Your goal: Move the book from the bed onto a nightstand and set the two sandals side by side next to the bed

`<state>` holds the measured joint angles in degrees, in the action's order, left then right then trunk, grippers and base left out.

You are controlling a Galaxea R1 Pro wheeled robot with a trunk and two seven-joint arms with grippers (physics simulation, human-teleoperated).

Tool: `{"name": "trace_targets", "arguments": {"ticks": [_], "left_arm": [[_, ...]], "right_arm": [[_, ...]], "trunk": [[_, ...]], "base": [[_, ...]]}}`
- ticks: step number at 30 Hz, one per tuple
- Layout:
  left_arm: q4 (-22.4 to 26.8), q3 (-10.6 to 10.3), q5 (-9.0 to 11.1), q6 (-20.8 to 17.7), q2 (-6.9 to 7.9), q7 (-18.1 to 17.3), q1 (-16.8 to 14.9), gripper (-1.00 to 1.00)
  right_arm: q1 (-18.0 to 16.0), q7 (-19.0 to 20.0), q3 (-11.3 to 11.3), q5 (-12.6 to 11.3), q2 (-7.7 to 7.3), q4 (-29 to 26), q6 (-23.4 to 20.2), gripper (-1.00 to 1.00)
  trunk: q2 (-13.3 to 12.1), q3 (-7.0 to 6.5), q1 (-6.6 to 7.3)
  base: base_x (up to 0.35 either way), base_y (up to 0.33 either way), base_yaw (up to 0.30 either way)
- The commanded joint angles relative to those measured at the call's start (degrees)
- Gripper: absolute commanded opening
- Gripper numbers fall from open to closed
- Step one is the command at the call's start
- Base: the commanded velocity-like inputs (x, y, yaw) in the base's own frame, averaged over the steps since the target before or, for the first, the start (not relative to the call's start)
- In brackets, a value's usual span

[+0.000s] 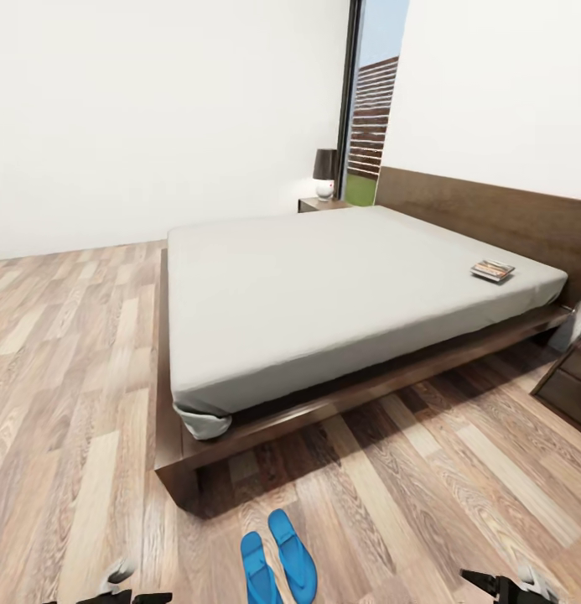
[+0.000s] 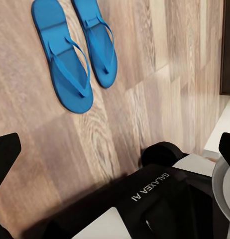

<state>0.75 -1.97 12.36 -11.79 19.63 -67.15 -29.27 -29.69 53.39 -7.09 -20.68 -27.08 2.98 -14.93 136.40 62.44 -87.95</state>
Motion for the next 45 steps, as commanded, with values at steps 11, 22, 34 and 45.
{"name": "trace_targets", "arguments": {"ticks": [11,22,34,45], "left_arm": [[0.0,-0.2,0.4,-0.6,-0.14,-0.4,0.0,1.0],[0.0,-0.2,0.4,-0.6,-0.2,-0.5,0.0,1.0],[0.0,-0.2,0.4,-0.6,-0.44,-0.5,0.0,1.0],[0.0,-0.2,0.4,-0.6,-0.47,-0.6,0.0,1.0]], "right_arm": [[-0.1,0.1,-0.5,-0.1,0.01,0.2,-0.7,1.0],[-0.1,0.2,-0.5,-0.1,0.01,0.2,-0.7,1.0],[-0.1,0.2,-0.5,-0.1,0.01,0.2,-0.7,1.0],[-0.1,0.2,-0.4,-0.1,0.01,0.2,-0.7,1.0]], "trunk": [[0.0,0.05,0.01],[0.0,0.05,0.01],[0.0,0.05,0.01],[0.0,0.05,0.01]], "base": [[0.0,0.0,-0.258],[0.0,0.0,-0.258],[0.0,-0.018,-0.249],[0.0,-0.099,-0.193]]}}
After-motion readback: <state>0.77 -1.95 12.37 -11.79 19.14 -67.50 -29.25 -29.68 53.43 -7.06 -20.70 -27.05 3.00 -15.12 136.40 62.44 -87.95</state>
